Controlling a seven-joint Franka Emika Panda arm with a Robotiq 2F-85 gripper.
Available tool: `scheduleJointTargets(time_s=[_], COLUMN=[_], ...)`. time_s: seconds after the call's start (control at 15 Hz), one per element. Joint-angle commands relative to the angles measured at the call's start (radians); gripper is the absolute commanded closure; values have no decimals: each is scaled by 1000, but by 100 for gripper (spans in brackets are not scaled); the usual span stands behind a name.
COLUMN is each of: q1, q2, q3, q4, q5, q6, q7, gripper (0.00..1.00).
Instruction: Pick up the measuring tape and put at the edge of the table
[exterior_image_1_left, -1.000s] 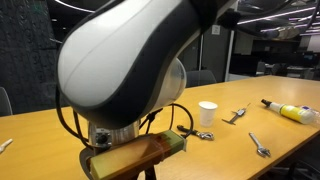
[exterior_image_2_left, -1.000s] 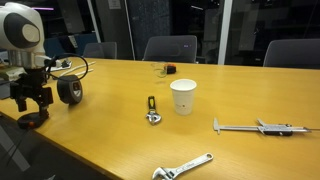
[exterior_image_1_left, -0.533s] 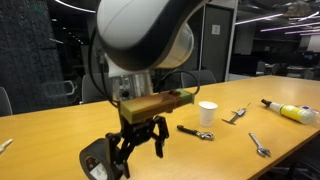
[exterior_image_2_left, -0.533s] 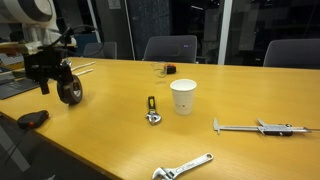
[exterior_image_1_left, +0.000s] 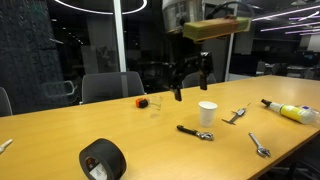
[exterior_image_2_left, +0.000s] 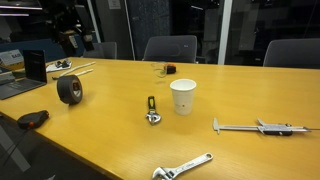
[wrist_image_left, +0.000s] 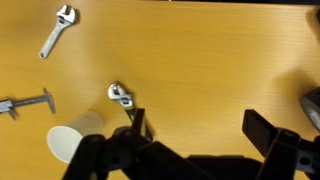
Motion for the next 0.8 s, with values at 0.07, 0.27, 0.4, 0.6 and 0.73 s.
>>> scheduleJointTargets(time_s=[0.07,0.27,0.4,0.6,0.73], q1=[-66,-107,-147,-228,-282], q2=[-306,-477,-576,-664,-701], q3=[-45,-97,-136,-205,-243], q4=[-109,-180,-220,-251,-265], q5=[-1,32,49,59,60], q6=[-155,-224,-242,-284,-303], q7=[-13,-21,-21,-33,-45], gripper=[0,0,0,0,0])
